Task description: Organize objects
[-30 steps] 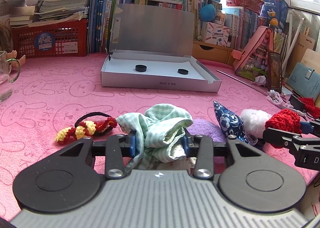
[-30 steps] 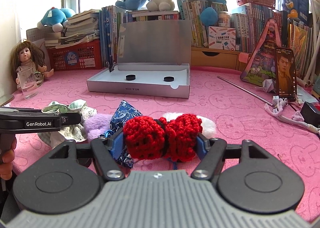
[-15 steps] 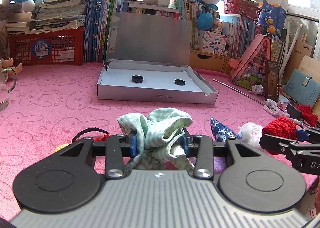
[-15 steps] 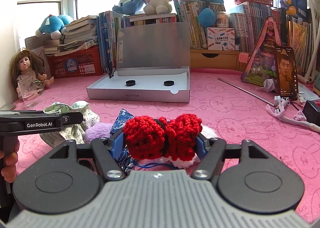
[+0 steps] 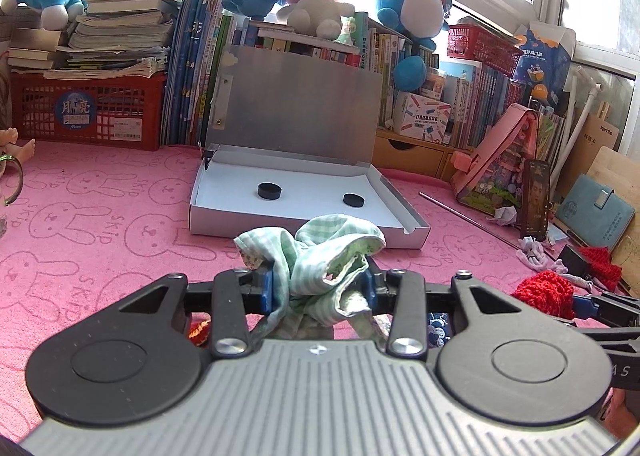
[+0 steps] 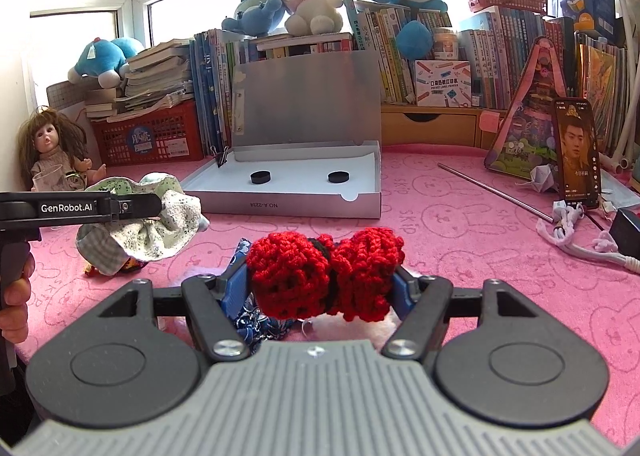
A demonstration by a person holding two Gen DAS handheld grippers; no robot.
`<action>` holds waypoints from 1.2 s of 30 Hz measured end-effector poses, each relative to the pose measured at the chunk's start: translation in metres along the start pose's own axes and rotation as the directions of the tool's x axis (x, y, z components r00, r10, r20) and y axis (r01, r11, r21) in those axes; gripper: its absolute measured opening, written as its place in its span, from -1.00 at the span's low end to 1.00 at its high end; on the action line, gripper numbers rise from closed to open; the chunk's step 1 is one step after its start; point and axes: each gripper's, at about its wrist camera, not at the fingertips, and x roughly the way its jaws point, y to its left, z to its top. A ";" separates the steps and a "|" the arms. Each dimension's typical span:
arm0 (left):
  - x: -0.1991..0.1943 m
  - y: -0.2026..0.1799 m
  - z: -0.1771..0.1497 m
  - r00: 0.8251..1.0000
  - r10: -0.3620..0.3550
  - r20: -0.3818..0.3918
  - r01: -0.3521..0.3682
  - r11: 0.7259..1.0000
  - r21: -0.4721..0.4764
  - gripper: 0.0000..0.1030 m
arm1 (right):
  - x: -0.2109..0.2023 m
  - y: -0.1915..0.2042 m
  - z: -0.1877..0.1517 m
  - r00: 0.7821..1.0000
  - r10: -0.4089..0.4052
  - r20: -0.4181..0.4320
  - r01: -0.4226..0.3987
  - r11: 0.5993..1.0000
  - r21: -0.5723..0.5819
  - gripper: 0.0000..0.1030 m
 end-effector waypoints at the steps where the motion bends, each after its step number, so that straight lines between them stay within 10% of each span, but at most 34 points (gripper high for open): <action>1: 0.000 0.000 0.001 1.000 0.001 0.000 -0.001 1.000 0.002 -0.13 | 0.002 0.000 0.001 1.000 0.000 -0.001 0.000 1.000 0.000 0.36; 36: 0.026 0.015 0.026 0.999 -0.034 -0.015 0.033 0.997 -0.063 -0.13 | 0.044 -0.012 0.038 0.999 -0.002 -0.042 0.005 0.997 0.079 0.36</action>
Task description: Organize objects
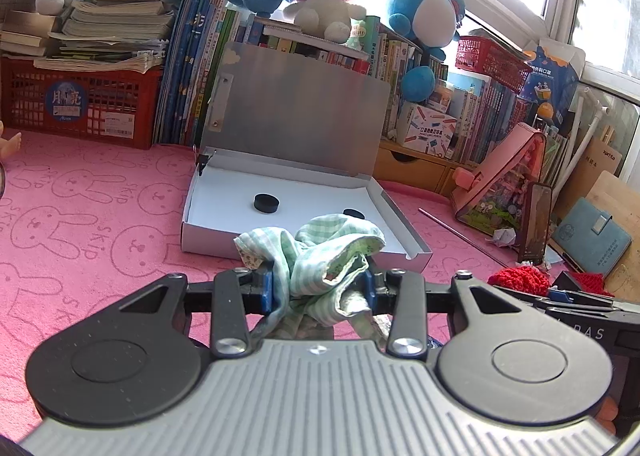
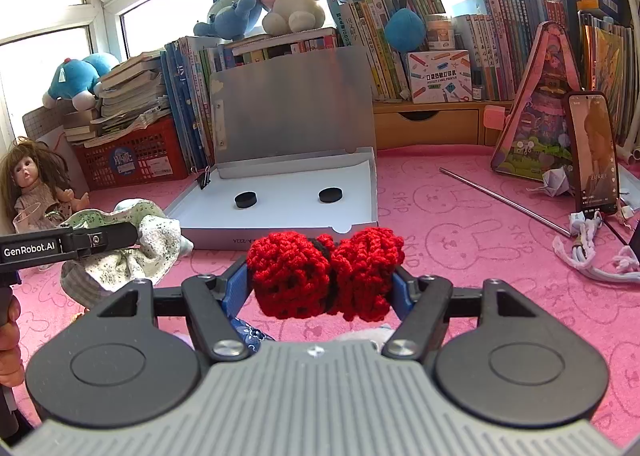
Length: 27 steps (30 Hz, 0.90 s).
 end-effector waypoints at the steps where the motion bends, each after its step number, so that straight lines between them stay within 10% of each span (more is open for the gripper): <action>1: 0.000 0.000 0.000 1.000 -0.001 0.000 0.001 1.000 -0.001 -0.13 | 0.001 0.000 -0.001 1.000 0.001 -0.004 -0.001 1.000 -0.001 0.36; 27: 0.015 0.017 0.023 1.000 -0.020 -0.005 0.020 0.997 -0.076 -0.13 | 0.013 0.003 0.020 1.000 0.026 0.000 -0.026 1.000 -0.017 0.36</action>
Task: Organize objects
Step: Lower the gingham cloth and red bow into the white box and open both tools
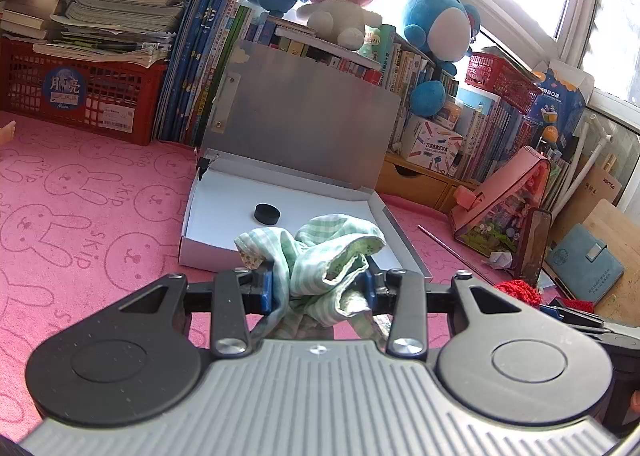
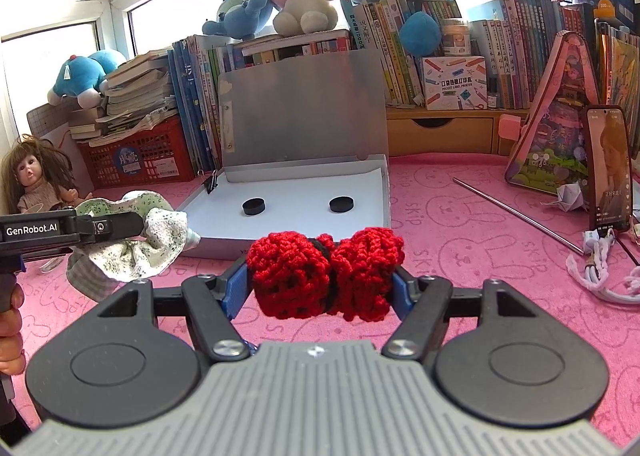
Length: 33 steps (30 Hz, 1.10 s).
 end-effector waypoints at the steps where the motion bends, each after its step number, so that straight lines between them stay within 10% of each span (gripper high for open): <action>1: 0.001 0.000 0.001 1.000 0.003 0.001 -0.003 1.000 0.000 -0.13 | 0.001 -0.001 0.002 1.000 0.002 -0.001 -0.002 1.000 0.004 0.36; 33: 0.116 0.014 0.076 0.991 0.132 -0.005 -0.131 0.989 0.075 -0.13 | 0.113 -0.032 0.073 0.994 -0.048 -0.101 0.056 0.995 0.078 0.36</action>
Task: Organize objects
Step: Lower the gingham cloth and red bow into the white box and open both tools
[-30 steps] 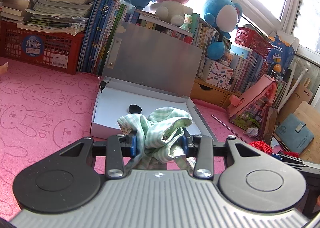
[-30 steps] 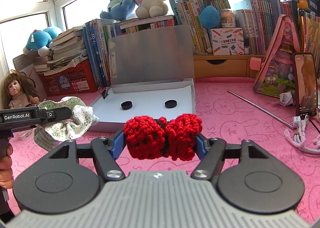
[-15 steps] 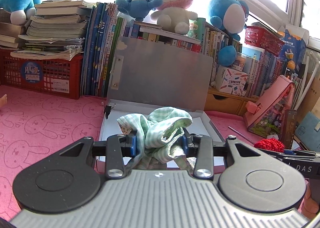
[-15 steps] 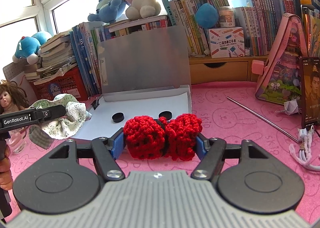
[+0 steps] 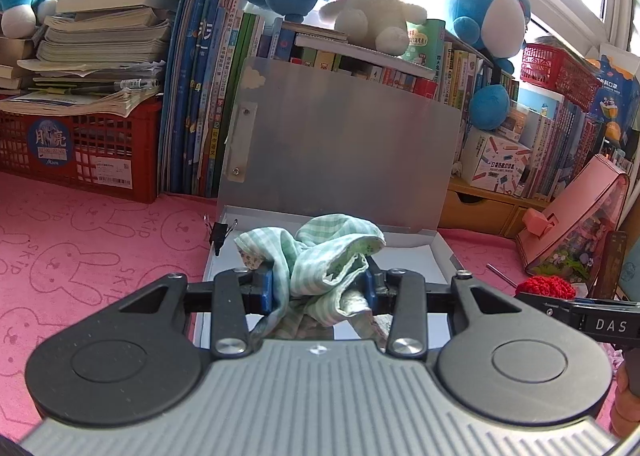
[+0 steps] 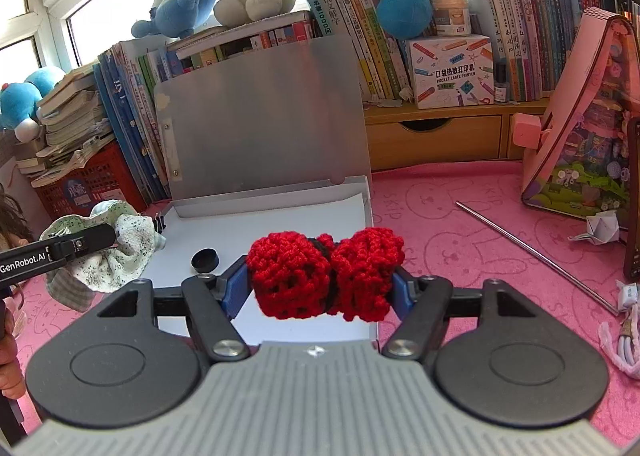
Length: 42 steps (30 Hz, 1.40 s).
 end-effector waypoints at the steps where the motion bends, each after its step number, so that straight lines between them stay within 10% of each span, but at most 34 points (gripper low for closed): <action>1: 0.004 0.001 0.002 1.000 0.000 -0.008 0.000 1.000 -0.002 -0.13 | 0.003 -0.001 0.001 1.000 -0.002 -0.007 0.002 1.000 0.001 0.36; 42: 0.143 0.010 0.020 0.987 0.091 -0.131 -0.089 0.996 0.022 -0.12 | 0.148 0.005 0.048 0.989 -0.037 -0.140 0.042 0.998 0.035 0.36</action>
